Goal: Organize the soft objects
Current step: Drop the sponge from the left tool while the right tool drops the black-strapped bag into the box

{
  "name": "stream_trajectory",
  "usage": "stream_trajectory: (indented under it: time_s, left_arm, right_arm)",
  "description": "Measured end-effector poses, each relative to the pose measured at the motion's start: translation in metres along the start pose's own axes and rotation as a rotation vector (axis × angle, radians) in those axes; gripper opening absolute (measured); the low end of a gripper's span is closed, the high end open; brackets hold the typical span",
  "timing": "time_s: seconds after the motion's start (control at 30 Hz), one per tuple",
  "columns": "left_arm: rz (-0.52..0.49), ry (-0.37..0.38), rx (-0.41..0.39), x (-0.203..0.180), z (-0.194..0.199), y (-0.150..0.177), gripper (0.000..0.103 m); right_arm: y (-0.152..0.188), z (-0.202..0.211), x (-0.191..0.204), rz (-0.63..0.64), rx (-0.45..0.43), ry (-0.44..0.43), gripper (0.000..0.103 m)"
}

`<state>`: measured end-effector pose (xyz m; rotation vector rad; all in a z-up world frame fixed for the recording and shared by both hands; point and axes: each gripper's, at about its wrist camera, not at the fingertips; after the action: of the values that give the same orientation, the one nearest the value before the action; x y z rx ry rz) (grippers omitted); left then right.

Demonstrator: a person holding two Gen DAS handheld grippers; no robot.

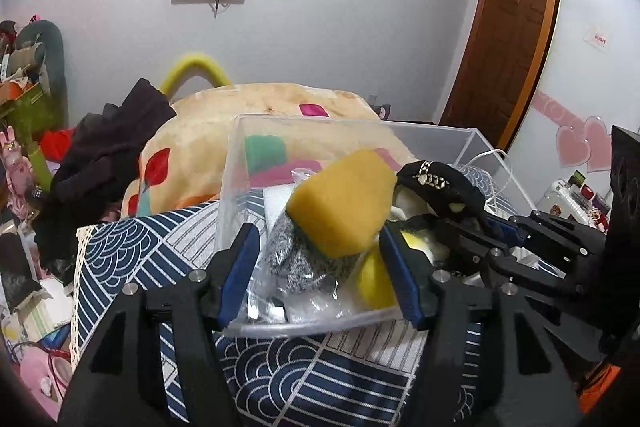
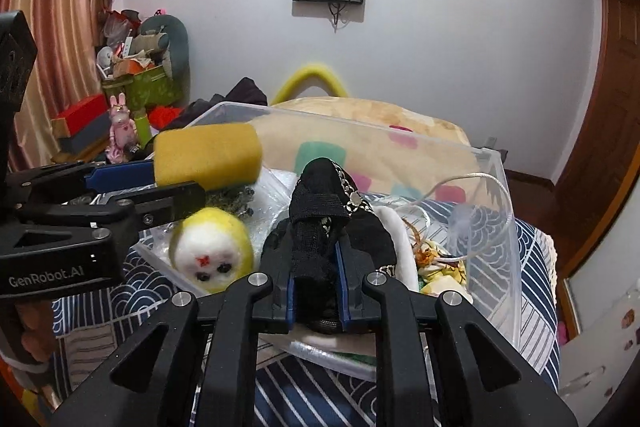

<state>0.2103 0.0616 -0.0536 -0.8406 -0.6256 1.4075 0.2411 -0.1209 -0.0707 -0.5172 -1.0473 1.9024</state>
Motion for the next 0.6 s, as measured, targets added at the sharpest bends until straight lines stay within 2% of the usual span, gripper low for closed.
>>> stream_trajectory:
  time_s: [0.07,0.23,0.33,0.5,0.6]
  left_arm:
    - [0.003,0.009,-0.003,-0.002,0.005,0.001,0.062]
    - [-0.011,0.021,-0.042,-0.012,0.025,-0.001,0.062]
    - [-0.038,0.016,-0.087,-0.022,0.043,-0.004,0.062]
    - [-0.082,-0.003,-0.173,-0.037,0.078,-0.006,0.07]
    - [-0.096,0.002,-0.212,-0.045,0.096,-0.005,0.074]
  right_arm:
    - [-0.001,0.005,-0.002,-0.007,0.006,-0.016,0.029]
    - [0.0,0.027,-0.005,-0.007,-0.034,-0.026,0.046]
    - [0.0,0.041,-0.011,-0.025,-0.063,-0.039,0.048]
    - [-0.005,0.066,-0.016,-0.038,-0.127,-0.046,0.049]
    - [-0.007,0.085,-0.019,-0.045,-0.182,-0.053,0.054]
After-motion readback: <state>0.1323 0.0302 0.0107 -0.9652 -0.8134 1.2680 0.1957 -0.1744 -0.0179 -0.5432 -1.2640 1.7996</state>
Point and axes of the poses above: each gripper's, at about its wrist camera, not at the fingertips, and z roughly against the way its jaws point, x to its left, y to its underside, and after that the axes turned 6 degrees about -z, right-handed
